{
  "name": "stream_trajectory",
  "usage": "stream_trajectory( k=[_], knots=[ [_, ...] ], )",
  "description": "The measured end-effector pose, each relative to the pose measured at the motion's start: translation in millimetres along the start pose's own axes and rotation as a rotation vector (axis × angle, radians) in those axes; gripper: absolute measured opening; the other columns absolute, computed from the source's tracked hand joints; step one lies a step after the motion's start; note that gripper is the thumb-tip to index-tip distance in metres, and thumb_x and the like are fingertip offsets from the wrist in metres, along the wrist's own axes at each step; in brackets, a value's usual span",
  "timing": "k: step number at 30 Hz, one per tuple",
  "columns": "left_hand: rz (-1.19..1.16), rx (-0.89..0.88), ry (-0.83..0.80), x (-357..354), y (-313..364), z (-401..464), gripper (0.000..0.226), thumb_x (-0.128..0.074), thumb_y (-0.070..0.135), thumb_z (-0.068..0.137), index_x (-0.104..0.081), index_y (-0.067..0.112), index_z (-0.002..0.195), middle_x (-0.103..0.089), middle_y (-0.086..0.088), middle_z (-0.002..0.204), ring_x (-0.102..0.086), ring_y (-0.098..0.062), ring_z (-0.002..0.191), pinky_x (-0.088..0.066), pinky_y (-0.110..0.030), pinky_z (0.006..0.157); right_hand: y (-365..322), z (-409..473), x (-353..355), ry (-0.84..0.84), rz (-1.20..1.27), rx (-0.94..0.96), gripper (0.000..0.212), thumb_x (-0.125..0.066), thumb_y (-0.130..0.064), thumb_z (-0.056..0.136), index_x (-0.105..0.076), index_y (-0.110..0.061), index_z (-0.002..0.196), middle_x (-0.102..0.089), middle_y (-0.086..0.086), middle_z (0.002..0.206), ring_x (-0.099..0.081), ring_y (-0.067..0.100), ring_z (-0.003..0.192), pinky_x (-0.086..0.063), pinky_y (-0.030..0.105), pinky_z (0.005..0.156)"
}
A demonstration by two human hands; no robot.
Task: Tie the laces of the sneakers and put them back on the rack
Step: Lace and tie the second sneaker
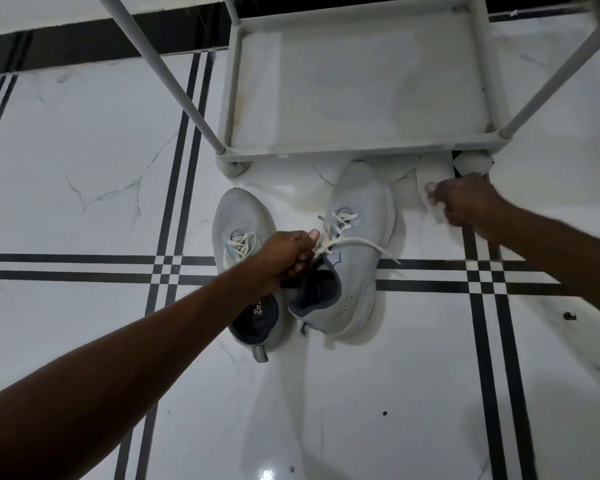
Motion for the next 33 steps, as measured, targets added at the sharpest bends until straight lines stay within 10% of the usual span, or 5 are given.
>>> stream_trajectory(
  k=[6, 12, 16, 21, 33],
  knots=[
    [-0.022, -0.025, -0.105, -32.0, 15.3, -0.2, 0.032, -0.056, 0.032, 0.101, -0.057, 0.018, 0.072, -0.058, -0.001, 0.062, -0.051, -0.011, 0.051, -0.040, -0.019, 0.049, -17.4, -50.3, -58.5, -0.308, -0.275, 0.209, 0.031, -0.059, -0.033, 0.097, -0.071, -0.007, 0.084, -0.054, 0.002, 0.048, -0.048, 0.016, 0.039, -0.038, 0.022, 0.039],
    [-0.134, -0.007, -0.108, -37.3, 10.8, -1.2, 0.029, -0.055, 0.031, 0.101, -0.057, 0.015, 0.077, -0.061, -0.003, 0.067, -0.055, -0.013, 0.054, -0.044, -0.020, 0.049, -13.0, -62.2, -75.7, -0.101, -0.650, 0.430, 0.034, -0.063, -0.045, 0.089, -0.070, -0.017, 0.072, -0.069, 0.000, 0.071, -0.064, 0.017, 0.071, -0.043, 0.028, 0.060],
    [-0.123, -0.001, -0.133, -37.5, 7.8, -0.6, 0.025, -0.055, 0.029, 0.102, -0.060, 0.016, 0.081, -0.065, -0.003, 0.072, -0.057, -0.014, 0.060, -0.047, -0.021, 0.053, -0.6, -60.2, -83.6, 0.030, -0.650, 0.352, 0.054, -0.064, -0.058, 0.082, -0.065, -0.007, 0.063, -0.065, 0.009, 0.062, -0.062, 0.022, 0.061, -0.042, 0.030, 0.055],
    [-0.159, 0.029, -0.149, -36.3, 9.2, -2.9, 0.023, -0.051, 0.022, 0.104, -0.059, 0.014, 0.084, -0.066, -0.004, 0.074, -0.060, -0.013, 0.059, -0.048, -0.021, 0.054, -3.5, -52.5, -91.1, 0.054, -0.439, 0.290, 0.016, -0.072, -0.027, 0.080, -0.067, -0.015, 0.071, -0.062, -0.010, 0.064, -0.058, 0.006, 0.062, -0.037, 0.021, 0.054],
    [-0.159, 0.042, -0.161, -37.8, 6.6, -7.4, 0.027, -0.049, 0.023, 0.104, -0.057, 0.018, 0.079, -0.063, -0.001, 0.070, -0.059, -0.012, 0.058, -0.047, -0.021, 0.054, -9.5, -56.5, -93.3, -0.217, -0.029, 0.018, 0.012, -0.065, -0.015, 0.091, -0.066, -0.003, 0.091, -0.071, 0.006, 0.070, -0.044, 0.009, 0.043, -0.033, 0.018, 0.037]
  ],
)
Point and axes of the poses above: each hand's wrist, its own z-axis towards the middle knuckle, its own x-axis out of the back of the hand, y = z × x, the point moved 4 cm from there along z, towards the middle knuckle
